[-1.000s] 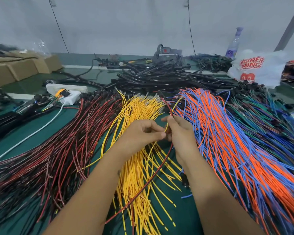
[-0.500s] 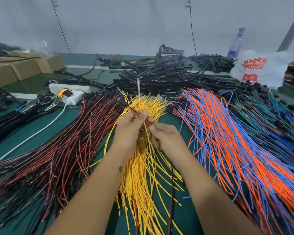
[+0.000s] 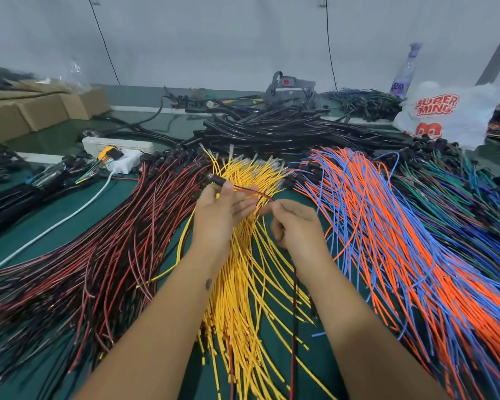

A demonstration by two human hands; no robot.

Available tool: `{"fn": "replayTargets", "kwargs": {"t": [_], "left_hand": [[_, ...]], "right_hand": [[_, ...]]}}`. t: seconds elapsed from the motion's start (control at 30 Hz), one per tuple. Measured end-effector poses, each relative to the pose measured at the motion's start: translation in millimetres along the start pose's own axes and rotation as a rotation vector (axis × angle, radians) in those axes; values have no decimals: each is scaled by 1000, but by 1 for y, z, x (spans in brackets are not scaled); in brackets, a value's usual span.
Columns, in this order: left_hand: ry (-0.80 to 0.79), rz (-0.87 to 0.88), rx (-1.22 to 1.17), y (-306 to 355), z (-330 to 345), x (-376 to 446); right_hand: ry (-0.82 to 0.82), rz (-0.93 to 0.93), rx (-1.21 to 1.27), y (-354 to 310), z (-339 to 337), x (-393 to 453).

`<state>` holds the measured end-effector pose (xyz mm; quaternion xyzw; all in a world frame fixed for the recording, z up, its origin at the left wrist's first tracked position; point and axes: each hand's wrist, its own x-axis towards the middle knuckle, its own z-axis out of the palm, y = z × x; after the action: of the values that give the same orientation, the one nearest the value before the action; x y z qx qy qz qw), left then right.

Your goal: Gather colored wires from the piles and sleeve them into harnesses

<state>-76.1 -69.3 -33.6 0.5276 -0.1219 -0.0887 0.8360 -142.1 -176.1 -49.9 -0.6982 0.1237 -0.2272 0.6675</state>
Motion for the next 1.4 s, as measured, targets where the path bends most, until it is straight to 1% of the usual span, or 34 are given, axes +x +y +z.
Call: {"fn": "replayTargets", "kwargs": {"t": [0.17, 0.23, 0.27, 0.33, 0.4, 0.53, 0.67, 0.73, 0.8, 0.87, 0.93, 1.0, 1.07, 1.17, 1.3, 1.4], "left_hand": [[-123, -32, 280, -7, 2, 1], [-135, -29, 319, -7, 3, 0], [-131, -31, 310, -7, 4, 0], [-138, -34, 269, -5, 4, 0], [-184, -28, 258, -4, 6, -2], [-283, 6, 341, -3, 9, -6], [-258, 22, 411, -1, 7, -6], [-238, 22, 398, -1, 5, -7], [-224, 39, 404, -2, 3, -7], [-236, 56, 465, -4, 3, -6], [-273, 57, 542, -7, 3, -5], [-328, 73, 618, -9, 4, -6], [-380, 86, 682, -9, 5, -7], [-405, 78, 716, -7, 5, -9], [-452, 19, 691, -4, 6, -13], [-474, 37, 698, -2, 5, -13]], "right_hand": [[163, -27, 245, -3, -7, 1], [228, -33, 303, -4, -10, 2], [240, -38, 285, -4, -10, 2], [209, -62, 159, -3, -7, 1], [131, -83, 5, -2, -1, 0], [-32, -95, -314, 1, 6, -3], [-78, -74, -383, -3, 8, -5], [-19, -84, -356, -3, 7, -7], [101, -134, -291, -3, 4, -7], [220, -157, -138, -4, 1, -4], [280, -104, 54, -7, -3, 1], [299, -62, 155, -9, -6, 3], [315, -68, 168, -8, -8, 4], [314, -87, 150, -7, -10, 4], [217, -91, 91, -6, -9, 2], [171, -98, 49, -5, -9, 0]]}}
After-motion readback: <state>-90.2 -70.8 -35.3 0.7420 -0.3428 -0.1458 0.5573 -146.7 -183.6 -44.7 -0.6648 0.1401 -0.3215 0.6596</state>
